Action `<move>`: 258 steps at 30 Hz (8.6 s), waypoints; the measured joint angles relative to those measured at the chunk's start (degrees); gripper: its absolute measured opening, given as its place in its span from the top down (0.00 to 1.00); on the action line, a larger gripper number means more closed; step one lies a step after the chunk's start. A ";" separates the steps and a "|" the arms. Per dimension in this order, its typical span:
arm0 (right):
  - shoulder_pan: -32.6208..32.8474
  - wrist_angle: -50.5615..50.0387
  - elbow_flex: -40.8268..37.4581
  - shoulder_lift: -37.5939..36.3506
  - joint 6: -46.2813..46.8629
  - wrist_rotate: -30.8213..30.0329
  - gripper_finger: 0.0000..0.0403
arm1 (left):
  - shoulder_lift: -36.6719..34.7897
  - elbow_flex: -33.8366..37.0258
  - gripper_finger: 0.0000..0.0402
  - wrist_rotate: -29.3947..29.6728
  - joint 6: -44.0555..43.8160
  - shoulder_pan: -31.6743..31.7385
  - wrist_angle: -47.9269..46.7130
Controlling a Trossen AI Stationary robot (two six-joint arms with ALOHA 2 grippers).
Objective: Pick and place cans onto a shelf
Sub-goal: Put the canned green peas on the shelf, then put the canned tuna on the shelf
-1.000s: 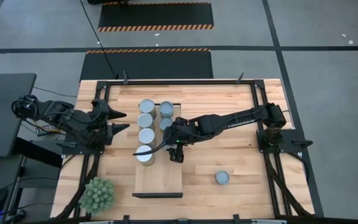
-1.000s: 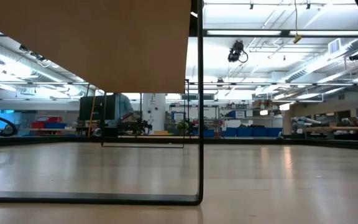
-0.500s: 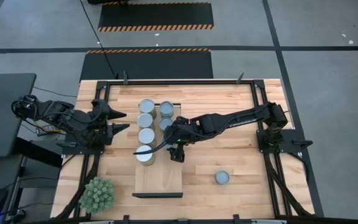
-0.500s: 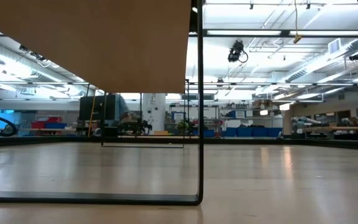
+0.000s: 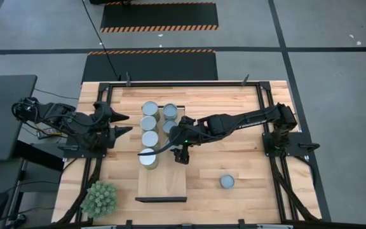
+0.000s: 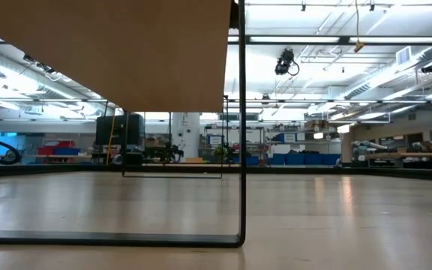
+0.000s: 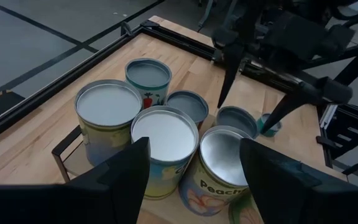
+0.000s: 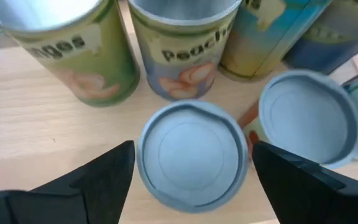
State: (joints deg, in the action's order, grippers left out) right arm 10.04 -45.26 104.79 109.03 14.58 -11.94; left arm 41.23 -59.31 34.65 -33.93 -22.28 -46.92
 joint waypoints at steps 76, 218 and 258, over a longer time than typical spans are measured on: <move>4.53 14.37 -13.18 -3.26 6.26 -0.96 0.38 | 0.00 0.00 0.37 -2.34 -0.16 -0.02 -0.58; 7.74 10.90 -23.12 -16.28 0.74 4.21 0.28 | 0.00 0.02 0.37 -3.06 -14.86 -2.32 4.62; 6.12 31.35 -23.93 -8.76 -5.15 4.11 0.28 | 0.00 0.02 0.37 -2.99 -14.97 -2.32 5.07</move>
State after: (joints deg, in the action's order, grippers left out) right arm 16.16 -13.91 80.86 100.27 9.43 -7.84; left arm 41.23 -59.29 31.66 -48.90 -24.60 -41.85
